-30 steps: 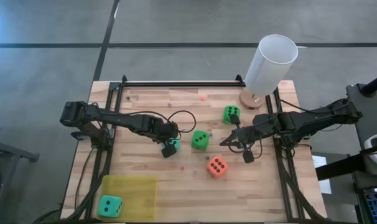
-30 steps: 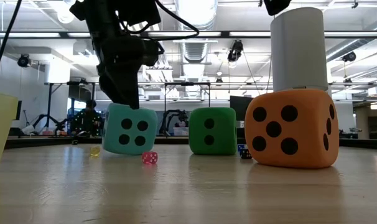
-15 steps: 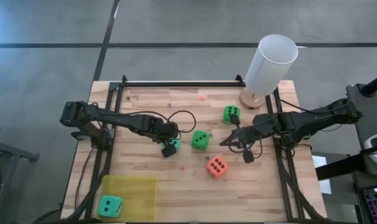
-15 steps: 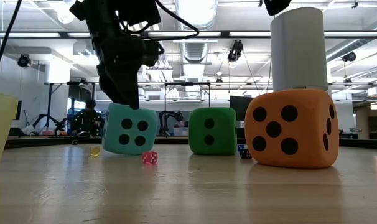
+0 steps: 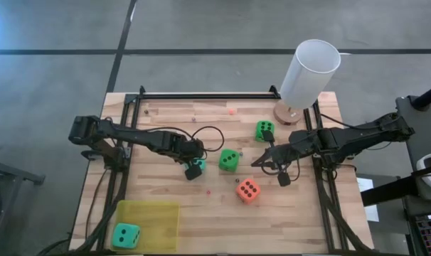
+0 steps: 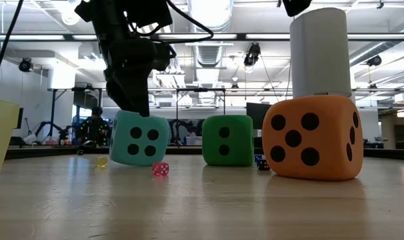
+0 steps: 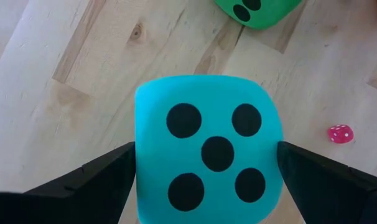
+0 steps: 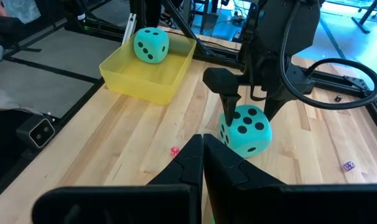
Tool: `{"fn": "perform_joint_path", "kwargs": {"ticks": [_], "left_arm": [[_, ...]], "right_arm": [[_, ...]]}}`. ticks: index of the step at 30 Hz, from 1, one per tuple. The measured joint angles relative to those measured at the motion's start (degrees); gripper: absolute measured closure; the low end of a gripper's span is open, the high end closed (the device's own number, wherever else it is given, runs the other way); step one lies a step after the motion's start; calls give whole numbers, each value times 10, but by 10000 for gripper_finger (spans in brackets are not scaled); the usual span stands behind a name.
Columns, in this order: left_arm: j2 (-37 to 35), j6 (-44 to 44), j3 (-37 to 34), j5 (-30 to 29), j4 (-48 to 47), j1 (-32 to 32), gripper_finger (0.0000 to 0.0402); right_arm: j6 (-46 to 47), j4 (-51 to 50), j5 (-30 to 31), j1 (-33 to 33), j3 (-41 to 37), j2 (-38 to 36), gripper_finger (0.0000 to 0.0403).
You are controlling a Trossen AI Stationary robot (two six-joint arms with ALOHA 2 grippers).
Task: Pick & Place Dice
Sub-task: Put the large blue dice into the yellow bin
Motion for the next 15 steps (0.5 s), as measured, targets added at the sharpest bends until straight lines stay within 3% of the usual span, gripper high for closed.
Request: {"fn": "perform_joint_path", "kwargs": {"ticks": [15], "left_arm": [[0,1,0,0,0,0,26]], "right_arm": [[-3,1,0,0,0,0,394]]}}
